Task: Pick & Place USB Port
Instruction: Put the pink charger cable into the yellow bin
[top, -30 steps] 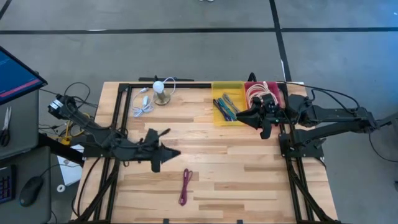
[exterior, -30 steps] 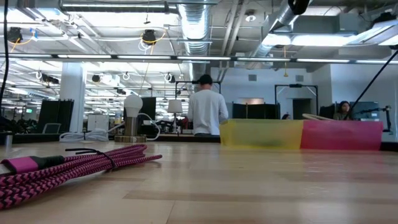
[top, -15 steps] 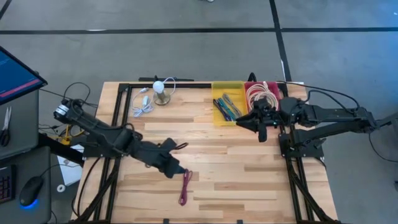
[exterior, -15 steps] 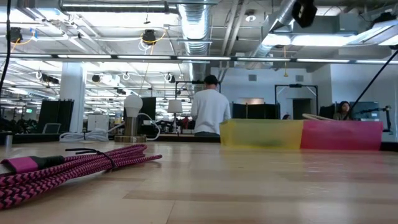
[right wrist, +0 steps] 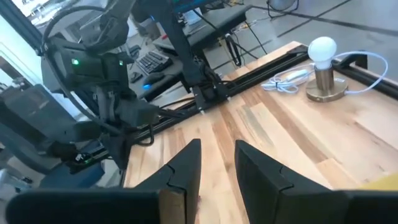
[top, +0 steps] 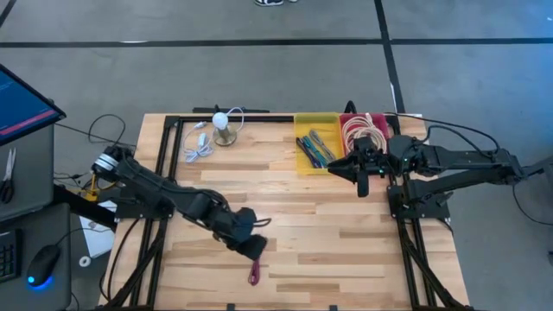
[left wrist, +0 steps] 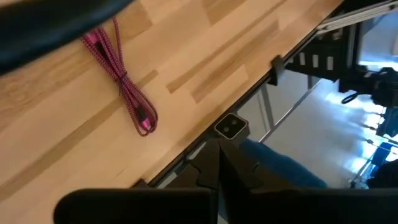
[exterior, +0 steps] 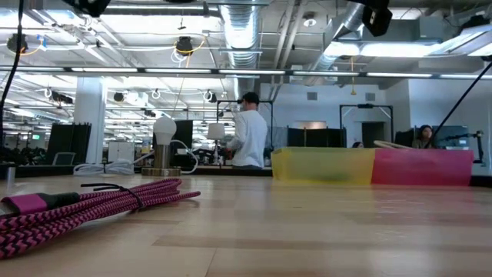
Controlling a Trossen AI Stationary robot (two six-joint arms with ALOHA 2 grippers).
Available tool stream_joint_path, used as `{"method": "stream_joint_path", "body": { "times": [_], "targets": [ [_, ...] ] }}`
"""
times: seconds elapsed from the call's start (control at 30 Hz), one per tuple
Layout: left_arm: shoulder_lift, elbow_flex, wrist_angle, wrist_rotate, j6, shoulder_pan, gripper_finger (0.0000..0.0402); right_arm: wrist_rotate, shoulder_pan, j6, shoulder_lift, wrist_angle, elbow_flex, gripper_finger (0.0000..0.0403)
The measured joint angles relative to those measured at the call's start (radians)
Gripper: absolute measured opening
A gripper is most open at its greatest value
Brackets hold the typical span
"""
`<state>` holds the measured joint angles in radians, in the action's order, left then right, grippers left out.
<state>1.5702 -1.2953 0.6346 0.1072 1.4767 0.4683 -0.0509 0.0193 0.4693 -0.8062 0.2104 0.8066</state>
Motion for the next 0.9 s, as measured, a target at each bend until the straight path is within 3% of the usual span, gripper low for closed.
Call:
{"method": "stream_joint_path", "body": {
  "times": [0.37,0.9],
  "targets": [
    [0.074,0.000,-0.027,-0.055,0.002,0.000,0.0033,0.000,0.000,-0.035,0.000,0.062,0.000,0.0091],
    [0.310,0.000,-0.024,-0.054,0.032,-0.029,0.0173,0.001,0.000,-0.122,0.015,0.073,0.000,0.0091]
  ]
}}
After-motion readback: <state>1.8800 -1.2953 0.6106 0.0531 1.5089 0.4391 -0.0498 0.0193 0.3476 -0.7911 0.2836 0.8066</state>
